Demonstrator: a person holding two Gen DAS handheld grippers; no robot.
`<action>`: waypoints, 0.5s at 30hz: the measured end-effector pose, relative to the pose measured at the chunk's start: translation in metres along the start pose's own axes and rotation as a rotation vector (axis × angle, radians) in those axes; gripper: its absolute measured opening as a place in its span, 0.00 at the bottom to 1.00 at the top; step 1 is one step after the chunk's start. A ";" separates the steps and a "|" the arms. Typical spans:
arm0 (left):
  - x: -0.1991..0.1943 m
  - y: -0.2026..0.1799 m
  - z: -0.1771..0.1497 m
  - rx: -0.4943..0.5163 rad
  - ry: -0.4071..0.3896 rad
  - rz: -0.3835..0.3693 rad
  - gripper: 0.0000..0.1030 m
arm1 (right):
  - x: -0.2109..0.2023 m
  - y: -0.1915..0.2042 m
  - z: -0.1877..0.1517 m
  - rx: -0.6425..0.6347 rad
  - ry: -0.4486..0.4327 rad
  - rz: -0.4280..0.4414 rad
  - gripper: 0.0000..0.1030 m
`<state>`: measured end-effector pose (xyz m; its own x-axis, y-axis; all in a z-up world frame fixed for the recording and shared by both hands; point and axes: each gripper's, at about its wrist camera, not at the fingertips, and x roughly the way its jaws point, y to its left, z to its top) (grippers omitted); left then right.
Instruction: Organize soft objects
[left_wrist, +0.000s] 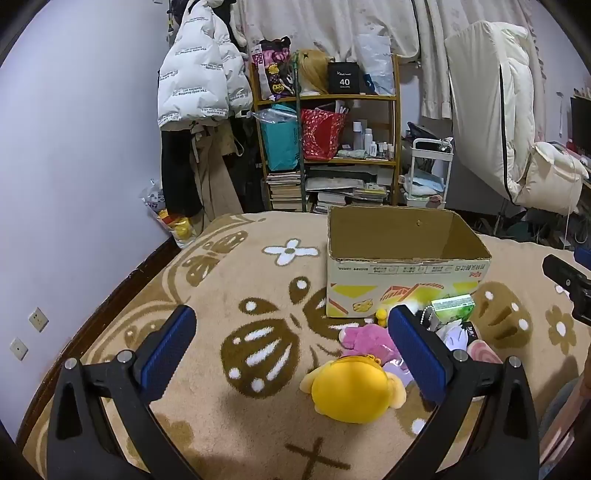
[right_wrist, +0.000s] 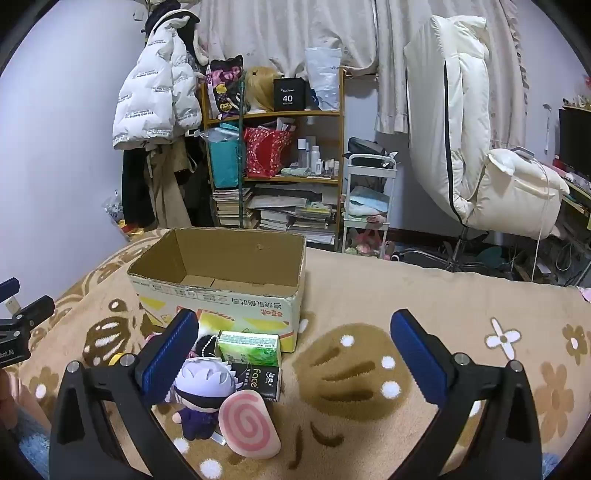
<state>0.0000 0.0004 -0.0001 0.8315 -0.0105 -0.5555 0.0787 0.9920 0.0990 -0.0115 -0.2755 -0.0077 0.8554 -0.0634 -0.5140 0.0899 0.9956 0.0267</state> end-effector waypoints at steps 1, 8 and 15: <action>0.000 0.000 0.000 0.001 0.002 0.000 1.00 | 0.000 0.000 0.000 -0.001 0.000 0.001 1.00; 0.001 0.000 0.000 -0.004 0.006 -0.004 1.00 | 0.000 0.000 0.000 -0.003 -0.001 -0.001 1.00; 0.000 0.000 0.000 -0.003 0.006 -0.002 1.00 | 0.000 0.000 0.000 -0.003 0.003 -0.002 1.00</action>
<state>0.0004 0.0002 -0.0002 0.8279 -0.0120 -0.5607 0.0791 0.9923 0.0956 -0.0113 -0.2759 -0.0082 0.8540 -0.0651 -0.5162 0.0902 0.9956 0.0236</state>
